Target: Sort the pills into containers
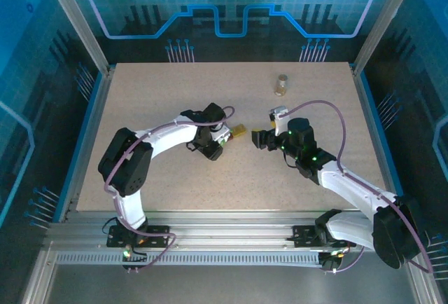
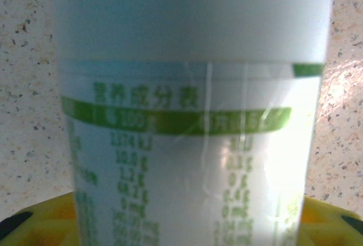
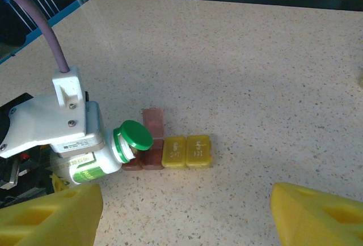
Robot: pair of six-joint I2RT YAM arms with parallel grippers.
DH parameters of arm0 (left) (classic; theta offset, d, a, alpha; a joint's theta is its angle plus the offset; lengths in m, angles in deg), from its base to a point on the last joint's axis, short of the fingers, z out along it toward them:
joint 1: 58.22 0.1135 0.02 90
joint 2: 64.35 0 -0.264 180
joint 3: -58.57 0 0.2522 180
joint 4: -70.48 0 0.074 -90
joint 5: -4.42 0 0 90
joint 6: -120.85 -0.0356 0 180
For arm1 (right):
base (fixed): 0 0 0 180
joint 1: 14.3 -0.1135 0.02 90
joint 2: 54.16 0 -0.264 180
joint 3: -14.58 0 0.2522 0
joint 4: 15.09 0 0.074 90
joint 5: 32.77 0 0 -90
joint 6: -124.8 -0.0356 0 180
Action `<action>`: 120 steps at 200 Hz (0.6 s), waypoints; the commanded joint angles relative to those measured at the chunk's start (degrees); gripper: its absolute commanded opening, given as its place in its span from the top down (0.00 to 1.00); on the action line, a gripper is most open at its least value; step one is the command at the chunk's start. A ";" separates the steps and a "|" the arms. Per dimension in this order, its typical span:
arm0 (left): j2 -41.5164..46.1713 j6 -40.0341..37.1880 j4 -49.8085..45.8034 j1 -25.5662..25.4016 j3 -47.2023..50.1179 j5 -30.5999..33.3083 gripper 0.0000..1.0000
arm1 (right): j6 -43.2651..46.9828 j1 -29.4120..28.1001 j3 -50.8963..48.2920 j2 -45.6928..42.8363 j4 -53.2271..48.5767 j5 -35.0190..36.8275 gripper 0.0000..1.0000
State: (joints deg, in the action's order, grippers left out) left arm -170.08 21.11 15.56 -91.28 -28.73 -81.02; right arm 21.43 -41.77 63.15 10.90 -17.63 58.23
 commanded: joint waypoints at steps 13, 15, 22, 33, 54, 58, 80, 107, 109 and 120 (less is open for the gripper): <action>-2.82 -3.76 -7.68 -0.40 -5.29 3.07 1.00 | -0.96 1.01 -0.52 -1.25 1.50 -0.57 0.22; -2.90 -3.88 -7.87 -0.46 -5.54 3.15 1.00 | -0.96 1.01 -0.53 -1.25 1.51 -0.56 0.22; -3.44 -4.35 -8.64 -0.59 -6.48 3.63 1.00 | -0.96 1.07 -0.53 -1.20 1.47 -0.64 0.22; -4.30 -4.99 -9.95 -0.80 -7.91 4.22 1.00 | -0.96 1.10 -0.53 -1.22 1.45 -0.65 0.22; -6.09 -6.00 -12.70 -0.96 -10.50 5.08 1.00 | -1.00 1.23 -0.49 -1.26 1.18 -0.84 0.22; -6.37 -6.16 -13.09 -0.97 -10.83 5.26 1.00 | -1.05 1.19 -0.44 -1.33 1.10 -0.82 0.22; -7.91 -7.08 -14.70 -0.98 -12.56 6.01 1.00 | -1.14 1.27 -0.45 -1.50 1.05 -0.90 0.22; -9.52 -8.91 -17.51 -1.31 -15.31 8.37 1.00 | -1.29 1.27 -0.44 -1.50 1.06 -0.93 0.22; -9.70 -9.01 -17.75 -1.31 -15.56 8.50 1.00 | -1.31 1.27 -0.42 -1.49 1.05 -0.98 0.21; -10.27 -9.48 -18.54 -1.39 -16.77 9.12 1.00 | -1.39 1.27 -0.44 -1.43 1.04 -1.02 0.22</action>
State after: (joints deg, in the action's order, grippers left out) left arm -178.89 14.14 1.81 -92.15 -41.91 -74.66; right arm 20.99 -41.48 63.15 10.66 -17.65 58.03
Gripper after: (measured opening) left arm 0.518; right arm 0.783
